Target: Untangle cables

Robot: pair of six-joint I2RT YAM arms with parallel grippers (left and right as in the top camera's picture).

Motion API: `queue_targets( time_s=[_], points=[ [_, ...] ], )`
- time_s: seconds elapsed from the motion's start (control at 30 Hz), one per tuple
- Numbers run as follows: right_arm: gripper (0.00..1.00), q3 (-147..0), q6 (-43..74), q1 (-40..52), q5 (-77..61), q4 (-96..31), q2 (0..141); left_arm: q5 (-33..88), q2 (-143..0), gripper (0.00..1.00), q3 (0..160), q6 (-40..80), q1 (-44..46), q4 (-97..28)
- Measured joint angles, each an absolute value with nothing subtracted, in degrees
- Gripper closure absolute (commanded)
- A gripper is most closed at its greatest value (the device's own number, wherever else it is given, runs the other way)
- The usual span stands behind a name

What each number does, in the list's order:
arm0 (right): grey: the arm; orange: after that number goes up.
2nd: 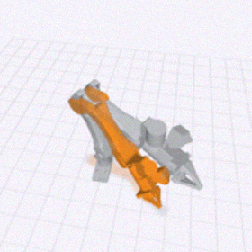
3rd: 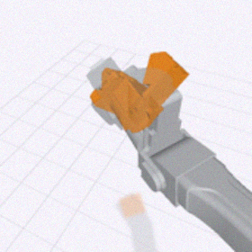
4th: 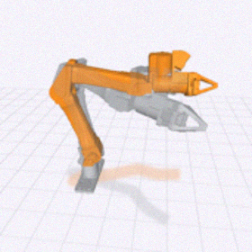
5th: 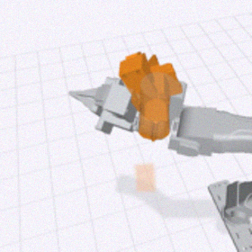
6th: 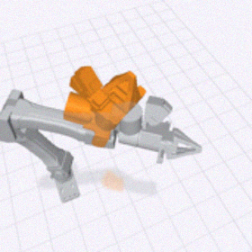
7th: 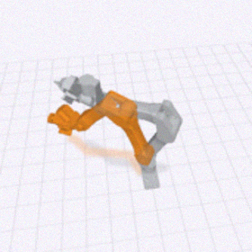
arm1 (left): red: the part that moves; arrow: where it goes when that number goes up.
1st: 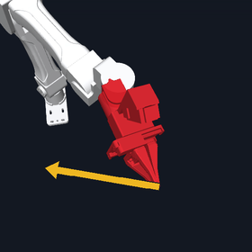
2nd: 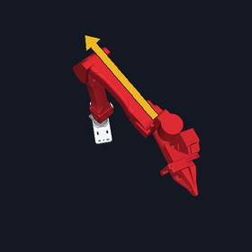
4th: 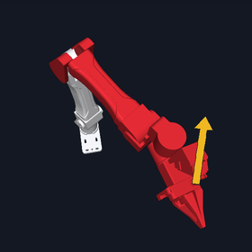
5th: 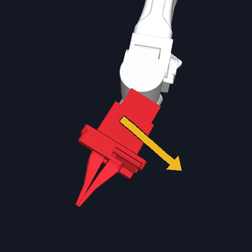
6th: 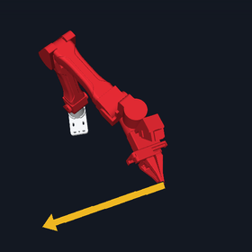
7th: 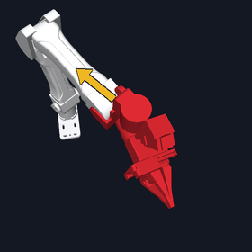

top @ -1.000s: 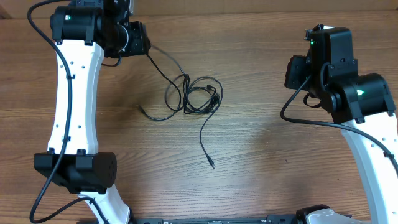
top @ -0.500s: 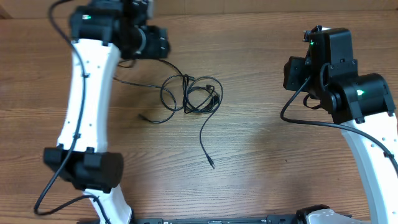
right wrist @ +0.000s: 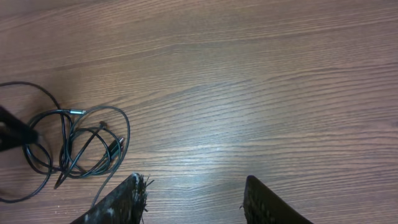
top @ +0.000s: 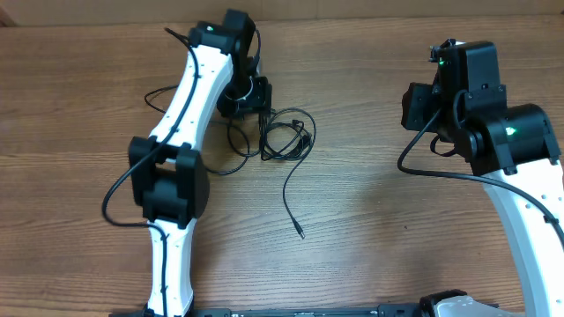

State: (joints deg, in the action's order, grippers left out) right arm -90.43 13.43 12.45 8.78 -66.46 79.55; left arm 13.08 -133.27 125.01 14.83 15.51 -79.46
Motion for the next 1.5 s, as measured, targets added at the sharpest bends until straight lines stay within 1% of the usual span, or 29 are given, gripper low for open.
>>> queue_targets(
  time_s=[0.2,0.23,0.37,0.43,0.5,0.63,0.77,0.87,0.9,0.97,1.1,1.2,1.43,1.5],
  points=[
    [0.51,-90.4,13.4,12.4,8.8,-66.5,79.5,13.1,-138.7,0.45,124.9,15.8,17.4,-77.9],
    [0.5,-90.4,13.4,12.4,8.8,-66.5,79.5,13.1,-139.3,0.5,124.9,16.0,17.8,-77.5],
    [0.5,-90.4,13.4,12.4,8.8,-66.5,79.5,13.0,-141.8,0.55,124.9,16.2,19.0,-76.2],
    [0.5,-90.4,13.4,12.4,8.8,-66.7,79.5,11.8,-142.1,0.78,124.9,16.3,19.2,-76.2],
    [0.5,-90.4,13.4,12.4,8.8,-66.7,79.5,10.8,-142.1,0.96,124.9,16.5,19.1,-76.2],
    [0.5,-90.4,13.5,12.4,8.8,-66.7,79.5,9.5,-142.2,0.96,125.0,16.5,19.1,-77.1],
    [0.5,-90.4,13.5,12.4,8.8,-66.8,79.5,9.4,-142.3,0.96,127.3,16.4,19.0,-81.3],
    [0.5,-90.4,13.4,12.4,8.8,-66.8,79.5,10.2,-142.6,0.96,133.4,15.7,19.0,-85.0],
    [0.48,-90.4,13.4,12.4,8.8,-66.8,79.5,10.7,-142.6,0.96,135.7,15.4,19.0,-86.1],
    [0.46,-90.4,13.4,12.4,8.8,-66.8,79.5,12.5,-142.6,0.96,141.5,14.5,19.0,-88.5],
    [0.45,-90.4,13.3,12.4,6.9,-66.7,79.5,18.7,-142.3,0.96,152.5,12.5,19.0,-91.4],
    [0.45,-90.4,12.3,12.4,2.1,-65.7,79.7,23.4,-140.7,0.96,158.7,11.6,19.0,-92.5],
    [0.44,-90.7,8.7,12.5,-14.6,-63.8,83.6,34.4,-136.2,0.96,169.3,9.1,19.0,-92.2],
    [0.42,-90.7,8.1,12.5,-18.9,-63.7,85.7,36.2,-134.3,0.96,172.1,8.8,19.0,-91.5]
  ],
)
